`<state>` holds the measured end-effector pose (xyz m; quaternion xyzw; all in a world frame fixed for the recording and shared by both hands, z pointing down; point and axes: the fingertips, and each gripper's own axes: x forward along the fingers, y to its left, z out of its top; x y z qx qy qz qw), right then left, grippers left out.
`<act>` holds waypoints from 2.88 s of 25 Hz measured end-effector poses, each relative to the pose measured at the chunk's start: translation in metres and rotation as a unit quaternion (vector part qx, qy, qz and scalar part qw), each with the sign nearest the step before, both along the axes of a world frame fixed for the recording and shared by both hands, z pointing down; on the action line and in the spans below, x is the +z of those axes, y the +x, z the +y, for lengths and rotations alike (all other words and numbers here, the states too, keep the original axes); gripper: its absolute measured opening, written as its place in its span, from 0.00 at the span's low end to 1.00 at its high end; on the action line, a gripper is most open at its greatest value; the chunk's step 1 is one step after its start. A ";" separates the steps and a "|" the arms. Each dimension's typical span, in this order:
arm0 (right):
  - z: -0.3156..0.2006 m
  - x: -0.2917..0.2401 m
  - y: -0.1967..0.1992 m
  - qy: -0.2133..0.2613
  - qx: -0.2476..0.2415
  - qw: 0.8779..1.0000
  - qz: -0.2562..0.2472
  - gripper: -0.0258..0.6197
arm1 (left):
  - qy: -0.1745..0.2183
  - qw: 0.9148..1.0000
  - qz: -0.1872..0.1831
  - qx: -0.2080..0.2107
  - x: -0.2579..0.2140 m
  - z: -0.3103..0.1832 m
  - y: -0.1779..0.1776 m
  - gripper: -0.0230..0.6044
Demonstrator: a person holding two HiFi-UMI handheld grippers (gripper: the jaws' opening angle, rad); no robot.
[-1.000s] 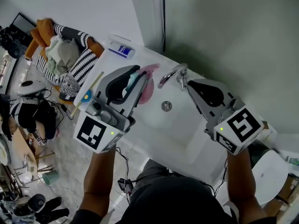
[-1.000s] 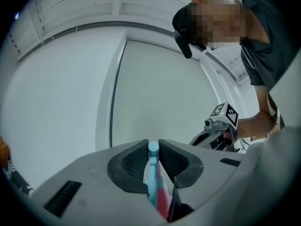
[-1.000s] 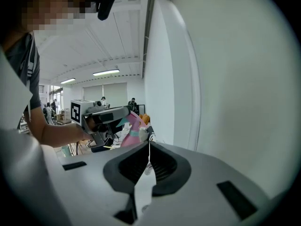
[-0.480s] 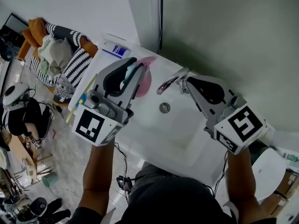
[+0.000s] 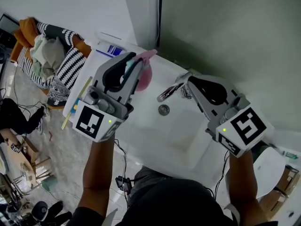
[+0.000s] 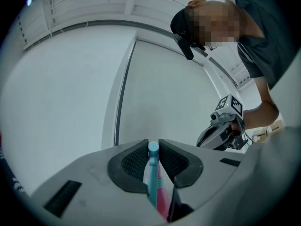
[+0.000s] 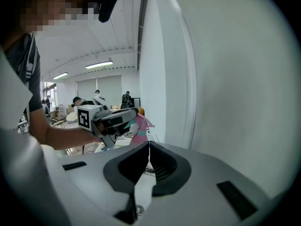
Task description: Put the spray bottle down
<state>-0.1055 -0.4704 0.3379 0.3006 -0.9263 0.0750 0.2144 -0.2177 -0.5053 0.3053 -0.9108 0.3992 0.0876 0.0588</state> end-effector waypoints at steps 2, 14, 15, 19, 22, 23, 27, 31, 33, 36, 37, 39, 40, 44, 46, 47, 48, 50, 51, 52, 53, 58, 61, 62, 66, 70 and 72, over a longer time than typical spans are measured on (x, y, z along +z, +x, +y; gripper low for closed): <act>-0.007 0.005 -0.004 -0.003 0.000 1.000 0.001 0.05 | -0.001 1.000 0.002 -0.001 0.008 -0.010 -0.003 0.15; -0.035 0.022 -0.014 -0.018 0.010 1.000 0.010 0.05 | -0.004 1.000 0.011 0.007 0.046 -0.050 -0.005 0.14; -0.038 0.025 -0.016 -0.018 0.009 1.000 0.010 0.05 | -0.003 1.000 0.012 0.008 0.050 -0.054 -0.005 0.14; -0.050 0.035 -0.020 -0.020 0.010 1.000 0.015 0.05 | -0.006 1.000 0.009 0.009 0.071 -0.068 -0.004 0.14; -0.053 0.035 -0.019 -0.021 0.014 1.000 0.019 0.05 | -0.008 1.000 0.012 0.010 0.076 -0.070 -0.001 0.14; -0.054 0.036 -0.019 -0.022 0.014 0.999 0.020 0.05 | -0.005 1.000 0.012 0.010 0.079 -0.071 0.000 0.14; -0.058 0.043 -0.020 -0.026 0.014 0.999 0.020 0.05 | -0.013 1.000 0.021 0.007 0.089 -0.077 0.001 0.14; -0.059 0.047 -0.021 -0.028 0.015 0.999 0.021 0.05 | -0.015 1.000 0.022 0.004 0.102 -0.082 0.001 0.14; -0.060 0.048 -0.021 -0.029 0.015 0.999 0.022 0.05 | -0.020 0.999 0.025 0.003 0.107 -0.084 0.001 0.14; -0.061 0.051 -0.021 -0.031 0.016 0.999 0.025 0.05 | -0.023 0.999 0.032 0.000 0.114 -0.089 0.001 0.14; -0.061 0.052 -0.021 -0.032 0.016 0.999 0.026 0.05 | -0.021 0.999 0.035 -0.001 0.116 -0.090 0.001 0.14; -0.063 0.055 -0.021 -0.032 0.016 0.999 0.027 0.05 | -0.022 0.999 0.040 -0.004 0.121 -0.093 0.001 0.14; -0.063 0.056 -0.021 -0.032 0.016 0.999 0.027 0.05 | -0.023 0.999 0.041 -0.006 0.124 -0.094 0.000 0.15; -0.065 0.059 -0.022 -0.034 0.016 0.999 0.028 0.05 | -0.024 0.999 0.040 -0.007 0.131 -0.094 0.000 0.14; -0.066 0.060 -0.023 -0.035 0.015 0.999 0.028 0.05 | -0.022 0.999 0.046 -0.007 0.130 -0.094 0.001 0.14; -0.066 0.061 -0.024 -0.036 0.015 0.999 0.028 0.05 | -0.024 0.999 0.048 -0.007 0.131 -0.094 0.001 0.14; -0.066 0.062 -0.024 -0.038 0.014 0.999 0.029 0.05 | -0.025 0.998 0.049 -0.006 0.133 -0.094 0.002 0.14; -0.067 0.065 -0.025 -0.040 0.014 0.999 0.029 0.05 | -0.021 0.998 0.052 -0.005 0.137 -0.094 0.002 0.14; -0.067 0.066 -0.025 -0.040 0.015 0.999 0.029 0.05 | -0.017 0.998 0.055 -0.006 0.138 -0.094 0.001 0.14; -0.067 0.067 -0.025 -0.040 0.015 0.999 0.030 0.05 | -0.014 0.998 0.057 -0.007 0.138 -0.094 0.001 0.14; -0.067 0.067 -0.025 -0.040 0.015 0.999 0.030 0.05 | -0.012 0.998 0.058 -0.008 0.138 -0.093 0.000 0.15; -0.067 0.068 -0.024 -0.037 0.015 0.999 0.029 0.05 | -0.023 0.999 0.047 -0.001 0.139 -0.088 0.006 0.15; -0.067 0.067 -0.024 -0.035 0.016 0.999 0.028 0.05 | -0.023 0.999 0.041 0.001 0.140 -0.085 0.007 0.15; -0.067 0.067 -0.024 -0.035 0.016 0.999 0.028 0.05 | -0.022 0.999 0.039 0.001 0.140 -0.084 0.008 0.15; -0.065 0.066 -0.023 -0.035 0.017 0.999 0.028 0.05 | -0.019 0.999 0.026 0.006 0.140 -0.078 0.010 0.15; -0.064 0.067 -0.024 -0.033 0.016 0.999 0.028 0.05 | -0.019 1.000 0.010 0.012 0.143 -0.073 0.010 0.15; -0.063 0.067 -0.025 -0.033 0.016 0.999 0.028 0.05 | -0.021 1.000 0.009 0.013 0.143 -0.071 0.010 0.17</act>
